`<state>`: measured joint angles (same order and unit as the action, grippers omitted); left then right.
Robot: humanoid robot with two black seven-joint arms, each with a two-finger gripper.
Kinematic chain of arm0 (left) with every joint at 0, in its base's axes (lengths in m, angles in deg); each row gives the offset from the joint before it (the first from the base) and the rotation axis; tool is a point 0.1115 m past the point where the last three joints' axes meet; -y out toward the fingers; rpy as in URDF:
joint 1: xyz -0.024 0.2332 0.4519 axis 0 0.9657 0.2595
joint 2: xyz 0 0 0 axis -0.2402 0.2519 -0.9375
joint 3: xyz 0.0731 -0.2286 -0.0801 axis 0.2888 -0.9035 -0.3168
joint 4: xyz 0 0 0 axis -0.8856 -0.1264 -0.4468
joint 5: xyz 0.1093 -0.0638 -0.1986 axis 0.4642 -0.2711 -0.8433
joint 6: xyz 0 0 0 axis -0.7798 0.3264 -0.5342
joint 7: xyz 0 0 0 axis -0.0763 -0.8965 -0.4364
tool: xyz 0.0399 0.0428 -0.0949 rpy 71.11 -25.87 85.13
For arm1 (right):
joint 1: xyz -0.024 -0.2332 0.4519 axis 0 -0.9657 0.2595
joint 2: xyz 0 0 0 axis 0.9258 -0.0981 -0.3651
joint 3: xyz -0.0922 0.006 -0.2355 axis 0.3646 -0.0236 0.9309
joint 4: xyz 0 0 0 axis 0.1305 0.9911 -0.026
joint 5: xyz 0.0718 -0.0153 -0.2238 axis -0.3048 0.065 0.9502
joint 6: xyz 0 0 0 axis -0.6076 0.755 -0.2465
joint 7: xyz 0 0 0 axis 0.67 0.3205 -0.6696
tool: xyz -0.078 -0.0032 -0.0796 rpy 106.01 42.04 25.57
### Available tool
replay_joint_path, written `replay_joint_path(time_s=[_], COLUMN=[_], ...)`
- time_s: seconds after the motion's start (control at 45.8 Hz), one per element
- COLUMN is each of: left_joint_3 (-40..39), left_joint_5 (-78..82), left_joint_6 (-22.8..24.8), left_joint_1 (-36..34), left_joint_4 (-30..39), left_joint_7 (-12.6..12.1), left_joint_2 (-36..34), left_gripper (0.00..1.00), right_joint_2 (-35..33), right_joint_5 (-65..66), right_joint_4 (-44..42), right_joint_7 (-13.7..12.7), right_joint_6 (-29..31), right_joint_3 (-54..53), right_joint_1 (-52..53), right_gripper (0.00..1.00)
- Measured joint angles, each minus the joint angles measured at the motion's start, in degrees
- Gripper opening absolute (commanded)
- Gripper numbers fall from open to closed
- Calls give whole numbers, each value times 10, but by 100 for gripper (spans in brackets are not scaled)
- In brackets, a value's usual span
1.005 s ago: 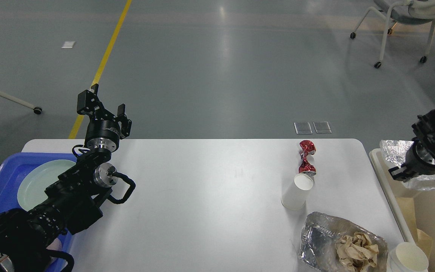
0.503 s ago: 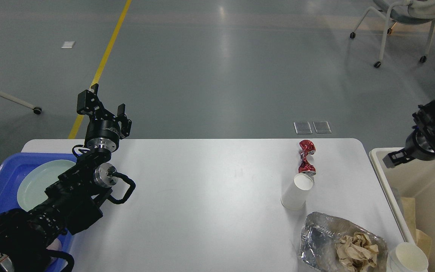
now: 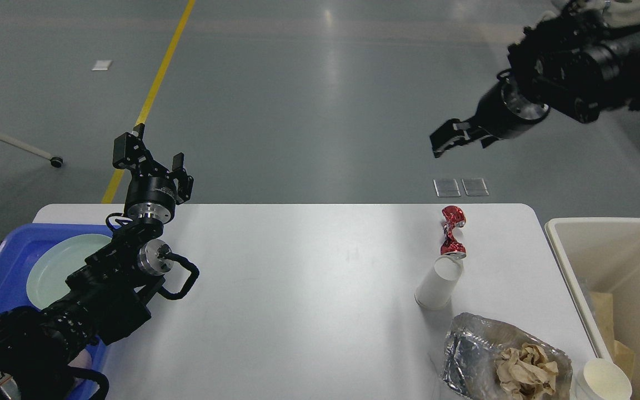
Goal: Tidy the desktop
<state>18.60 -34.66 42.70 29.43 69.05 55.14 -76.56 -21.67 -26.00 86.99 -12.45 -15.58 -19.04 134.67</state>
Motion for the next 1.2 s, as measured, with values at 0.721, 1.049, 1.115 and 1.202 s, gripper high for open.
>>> replay_joint_path(time_s=[0.721, 1.049, 1.115, 1.202], left_joint_3=[0, 0, 0, 0], left_joint_5=[0, 0, 0, 0], left_joint_6=[0, 0, 0, 0], left_joint_1=[0, 0, 0, 0], left_joint_4=[0, 0, 0, 0], left_joint_7=[0, 0, 0, 0], left_joint_2=[0, 0, 0, 0], left_gripper=[100, 100, 100, 100], right_joint_2=[2, 1, 0, 0], right_joint_5=[-84, -5, 9, 23], right_joint_4=[415, 375, 355, 317], right_joint_7=[-1, -35, -40, -44], right_joint_6=[30, -96, -130, -166], right_joint_3=[-150, -21, 12, 58], right_joint_1=[264, 106, 68, 14], right_gripper=[94, 94, 94, 94])
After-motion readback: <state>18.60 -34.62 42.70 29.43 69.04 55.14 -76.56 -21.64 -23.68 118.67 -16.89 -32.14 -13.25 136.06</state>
